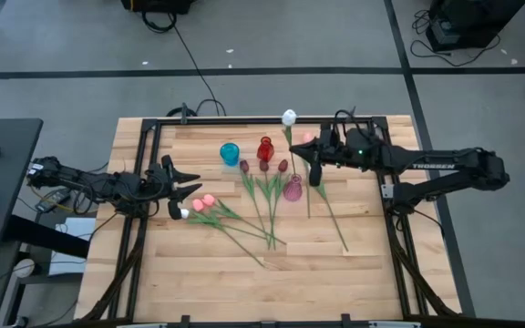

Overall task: Sort flowers into vase by color
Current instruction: Put the right white flower into the pink vase

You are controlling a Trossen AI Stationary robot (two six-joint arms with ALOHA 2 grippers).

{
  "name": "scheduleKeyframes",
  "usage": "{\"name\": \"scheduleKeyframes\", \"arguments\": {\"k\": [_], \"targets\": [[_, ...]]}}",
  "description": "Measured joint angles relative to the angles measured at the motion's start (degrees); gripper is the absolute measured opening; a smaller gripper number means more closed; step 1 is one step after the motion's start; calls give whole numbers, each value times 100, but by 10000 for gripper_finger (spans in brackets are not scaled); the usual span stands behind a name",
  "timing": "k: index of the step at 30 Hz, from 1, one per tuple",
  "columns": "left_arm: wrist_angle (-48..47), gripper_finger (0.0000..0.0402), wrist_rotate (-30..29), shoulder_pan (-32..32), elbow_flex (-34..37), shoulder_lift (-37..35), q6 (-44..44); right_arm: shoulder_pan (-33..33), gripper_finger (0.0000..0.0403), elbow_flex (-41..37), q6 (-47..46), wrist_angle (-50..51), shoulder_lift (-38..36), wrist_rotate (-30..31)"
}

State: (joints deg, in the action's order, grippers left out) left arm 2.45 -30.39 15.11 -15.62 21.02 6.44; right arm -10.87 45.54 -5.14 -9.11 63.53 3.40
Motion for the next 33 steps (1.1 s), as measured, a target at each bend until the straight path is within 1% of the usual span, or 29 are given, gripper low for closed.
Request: {"name": "scheduleKeyframes", "arguments": {"k": [5, 7, 9, 12, 16, 18, 20, 22, 24, 26, 28, 30, 33], "targets": [[-27, 131, 0, 0, 0, 0, 2, 234, 7, 0, -197, 489, -52, 124], [-13, 131, 0, 0, 0, 0, -6, 310, 16, 0, -216, 609, -18, 161], [-1, 131, -2, -2, 0, 0, -18, 389, 37, -2, -224, 691, -9, 173], [31, 131, -2, -2, 0, 0, -31, 462, 84, 0, -305, 933, -70, 275], [-12, 131, -4, -2, 2, 0, -24, 426, 145, 0, -801, 2069, -249, 464], [-38, 131, -4, -2, 2, -2, -22, 399, 165, 0, -1128, 2592, -337, 457], [-54, 131, -4, -2, 4, -2, -20, 399, 177, 0, -1390, 3000, -407, 448], [-56, 131, -4, -2, 4, -2, -20, 431, 183, 0, -1551, 3227, -414, 416], [-56, 131, -4, -2, 4, -2, -19, 456, 184, 0, -1778, 3507, -413, 246], [-56, 131, -4, -2, 4, -7, 10, 494, 183, 0, -2151, 3895, -389, 72], [-62, 131, -4, -2, 4, -7, 94, 567, 179, 0, -2656, 4442, -299, 41], [-65, 131, -4, -4, 4, -7, 131, 701, 174, 0, -3255, 4904, -63, 126], [-64, 131, -38, -4, 4, -7, 132, 939, 167, 0, -3912, 5463, 513, 149]]}}
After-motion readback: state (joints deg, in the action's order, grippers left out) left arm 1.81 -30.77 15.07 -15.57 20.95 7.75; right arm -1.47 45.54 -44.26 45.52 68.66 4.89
